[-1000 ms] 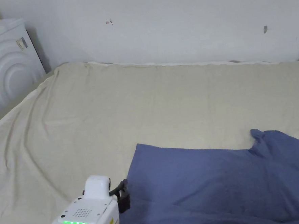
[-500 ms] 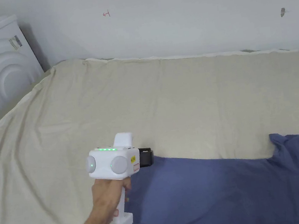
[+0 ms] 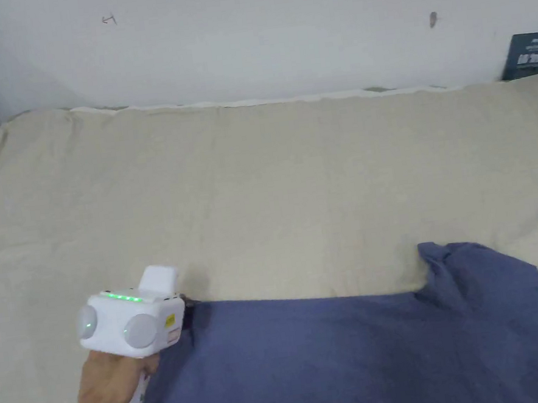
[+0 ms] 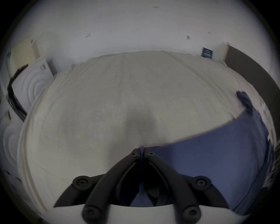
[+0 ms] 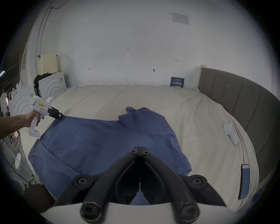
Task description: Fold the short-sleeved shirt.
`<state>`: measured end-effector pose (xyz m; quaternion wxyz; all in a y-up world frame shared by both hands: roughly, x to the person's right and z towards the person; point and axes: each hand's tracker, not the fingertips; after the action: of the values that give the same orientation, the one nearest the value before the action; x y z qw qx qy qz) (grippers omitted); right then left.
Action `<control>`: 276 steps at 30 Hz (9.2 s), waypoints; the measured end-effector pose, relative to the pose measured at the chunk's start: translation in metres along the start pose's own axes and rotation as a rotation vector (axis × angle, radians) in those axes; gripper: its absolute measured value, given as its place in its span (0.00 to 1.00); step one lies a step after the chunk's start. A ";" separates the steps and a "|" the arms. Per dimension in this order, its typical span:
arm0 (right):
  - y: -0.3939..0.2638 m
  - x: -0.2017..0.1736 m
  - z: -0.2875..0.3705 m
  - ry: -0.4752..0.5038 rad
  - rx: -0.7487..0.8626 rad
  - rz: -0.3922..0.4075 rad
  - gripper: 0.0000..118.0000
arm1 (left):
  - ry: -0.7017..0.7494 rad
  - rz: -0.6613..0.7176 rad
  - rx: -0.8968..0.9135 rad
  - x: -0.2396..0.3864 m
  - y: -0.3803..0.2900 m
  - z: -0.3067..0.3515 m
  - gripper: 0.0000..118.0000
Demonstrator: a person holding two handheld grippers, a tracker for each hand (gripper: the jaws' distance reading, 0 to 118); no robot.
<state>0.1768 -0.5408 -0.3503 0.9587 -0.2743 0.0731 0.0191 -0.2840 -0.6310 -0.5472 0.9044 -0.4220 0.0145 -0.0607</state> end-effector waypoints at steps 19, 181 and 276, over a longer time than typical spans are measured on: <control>0.074 0.092 -0.265 -0.027 -0.502 0.053 0.85 | 0.037 0.099 0.203 0.014 -0.003 0.081 0.02; -0.023 -0.022 0.191 -0.023 0.300 -0.090 0.00 | -0.119 0.296 0.303 0.104 -0.154 0.259 0.72; -0.014 -0.076 0.151 0.511 0.103 -0.095 0.00 | -0.561 0.217 0.411 0.183 -0.158 0.327 0.01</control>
<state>0.1226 -0.4724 -0.2054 0.9216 -0.2240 0.3009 -0.0995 -0.0925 -0.5048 -0.2110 0.9404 -0.2275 -0.2018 0.1521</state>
